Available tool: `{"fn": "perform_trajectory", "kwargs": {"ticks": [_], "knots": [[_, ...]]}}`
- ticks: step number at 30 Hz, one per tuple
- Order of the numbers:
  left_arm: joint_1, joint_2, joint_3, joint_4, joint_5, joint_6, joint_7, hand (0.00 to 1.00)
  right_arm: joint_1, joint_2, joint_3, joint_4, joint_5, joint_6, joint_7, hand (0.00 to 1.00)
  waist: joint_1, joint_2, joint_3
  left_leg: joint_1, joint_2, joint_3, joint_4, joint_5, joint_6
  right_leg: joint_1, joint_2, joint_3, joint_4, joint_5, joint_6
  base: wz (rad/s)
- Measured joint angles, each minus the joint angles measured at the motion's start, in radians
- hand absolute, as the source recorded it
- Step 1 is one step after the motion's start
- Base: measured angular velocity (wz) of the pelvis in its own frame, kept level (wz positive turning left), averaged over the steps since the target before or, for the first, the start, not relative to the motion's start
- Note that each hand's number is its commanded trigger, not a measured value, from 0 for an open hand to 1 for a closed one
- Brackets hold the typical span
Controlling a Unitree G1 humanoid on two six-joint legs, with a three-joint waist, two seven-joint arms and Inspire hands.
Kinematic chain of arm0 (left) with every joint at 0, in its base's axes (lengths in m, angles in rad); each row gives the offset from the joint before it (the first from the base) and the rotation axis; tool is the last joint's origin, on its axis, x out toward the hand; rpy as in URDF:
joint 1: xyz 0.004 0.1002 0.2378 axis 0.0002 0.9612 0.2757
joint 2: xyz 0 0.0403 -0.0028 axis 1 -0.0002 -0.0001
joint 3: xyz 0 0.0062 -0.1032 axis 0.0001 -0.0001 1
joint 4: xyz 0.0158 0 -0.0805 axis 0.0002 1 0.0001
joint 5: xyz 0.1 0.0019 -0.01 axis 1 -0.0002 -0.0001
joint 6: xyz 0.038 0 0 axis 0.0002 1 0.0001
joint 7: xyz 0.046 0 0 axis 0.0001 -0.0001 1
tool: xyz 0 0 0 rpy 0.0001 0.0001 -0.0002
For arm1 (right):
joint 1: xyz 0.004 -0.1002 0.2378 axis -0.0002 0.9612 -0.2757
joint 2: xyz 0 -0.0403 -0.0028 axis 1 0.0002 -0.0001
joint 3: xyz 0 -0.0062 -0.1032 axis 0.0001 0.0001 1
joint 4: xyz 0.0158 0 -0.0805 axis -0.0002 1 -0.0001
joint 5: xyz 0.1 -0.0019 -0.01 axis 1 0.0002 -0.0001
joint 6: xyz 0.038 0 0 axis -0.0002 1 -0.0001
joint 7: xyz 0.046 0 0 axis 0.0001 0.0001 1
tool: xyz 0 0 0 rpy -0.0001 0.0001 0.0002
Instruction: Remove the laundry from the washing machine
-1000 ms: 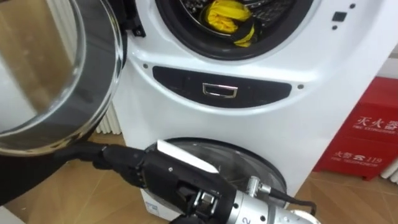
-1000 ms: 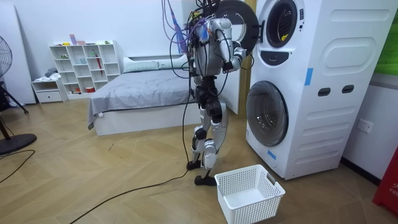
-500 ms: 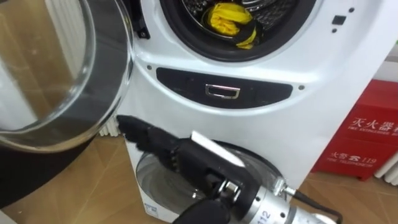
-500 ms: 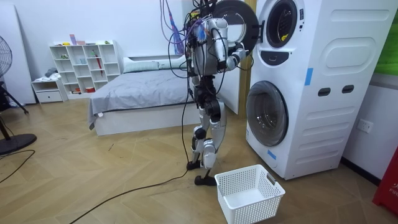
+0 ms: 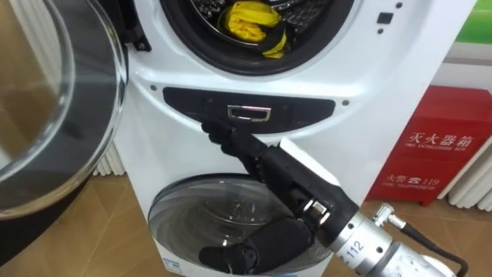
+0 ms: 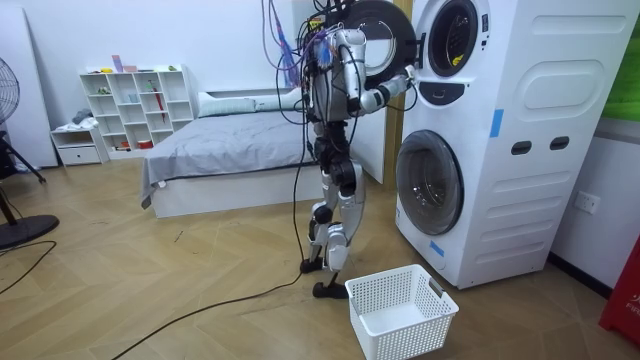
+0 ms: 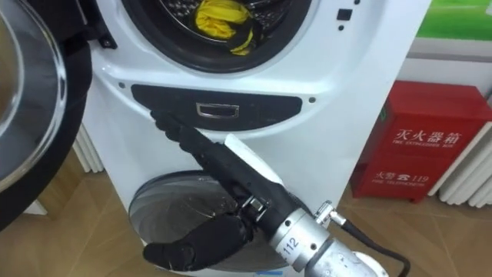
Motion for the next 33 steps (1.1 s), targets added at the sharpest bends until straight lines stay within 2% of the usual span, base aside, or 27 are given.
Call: {"fn": "perform_trajectory", "kwargs": {"ticks": [7, 10, 16, 18, 24, 26, 33], "knots": [[0.010, 0.001, 0.033, 0.003, 0.008, 0.000, 0.012, 0.00, -0.001, 0.004, -0.056, -0.052, -0.002, 0.000, -0.046, 0.00, -0.001, -0.015, -0.0022, 0.008, 0.000, 0.000, -0.003, -0.001, 0.001, 0.001, 0.000, 0.001, 0.002, 0.000, 0.000, 0.00], [0.015, 0.001, 0.036, 0.003, 0.008, 0.001, 0.027, 0.00, -0.002, 0.013, -0.088, -0.053, 0.000, 0.000, -0.091, 0.00, -0.001, -0.013, -0.0006, 0.015, 0.001, 0.001, -0.005, -0.004, 0.007, 0.003, 0.001, 0.003, 0.007, 0.000, 0.000, -0.03], [0.020, -0.004, 0.037, 0.029, 0.010, 0.010, 0.031, 0.00, -0.002, 0.029, -0.092, -0.051, 0.001, 0.000, -0.137, 0.00, 0.005, -0.002, 0.0087, 0.016, -0.001, 0.011, -0.002, -0.007, 0.011, 0.013, 0.003, 0.015, -0.004, 0.004, 0.007, 0.00], [0.022, -0.005, 0.038, 0.029, 0.010, 0.024, 0.033, 0.00, -0.002, 0.035, -0.091, -0.043, 0.003, 0.000, -0.154, 0.00, 0.009, 0.001, 0.0110, 0.014, -0.001, 0.013, -0.001, -0.009, 0.015, 0.013, 0.003, 0.015, -0.004, 0.005, 0.008, 0.00], [0.016, -0.023, 0.038, 0.029, 0.010, 0.031, 0.051, 0.00, -0.004, 0.071, -0.082, 0.005, 0.031, 0.001, -0.194, 0.00, 0.030, 0.003, 0.0112, 0.015, -0.002, 0.016, 0.000, -0.009, 0.015, 0.014, 0.002, 0.015, -0.004, 0.006, 0.009, 0.00], [0.017, -0.032, 0.038, 0.030, 0.010, 0.041, 0.052, 0.00, -0.041, 0.088, -0.079, 0.036, 0.032, 0.001, -0.214, 0.00, 0.030, 0.004, 0.0113, 0.015, -0.001, 0.015, 0.000, -0.009, 0.015, 0.014, 0.001, 0.012, -0.004, 0.006, 0.009, 0.00], [0.020, -0.034, 0.054, 0.035, -0.002, 0.044, 0.068, 0.00, -0.069, 0.090, -0.078, 0.049, 0.128, 0.000, -0.283, 0.00, 0.037, 0.006, 0.0113, 0.014, 0.001, 0.016, 0.015, -0.011, 0.015, 0.017, 0.001, 0.004, 0.000, 0.006, 0.009, 0.03]]}}
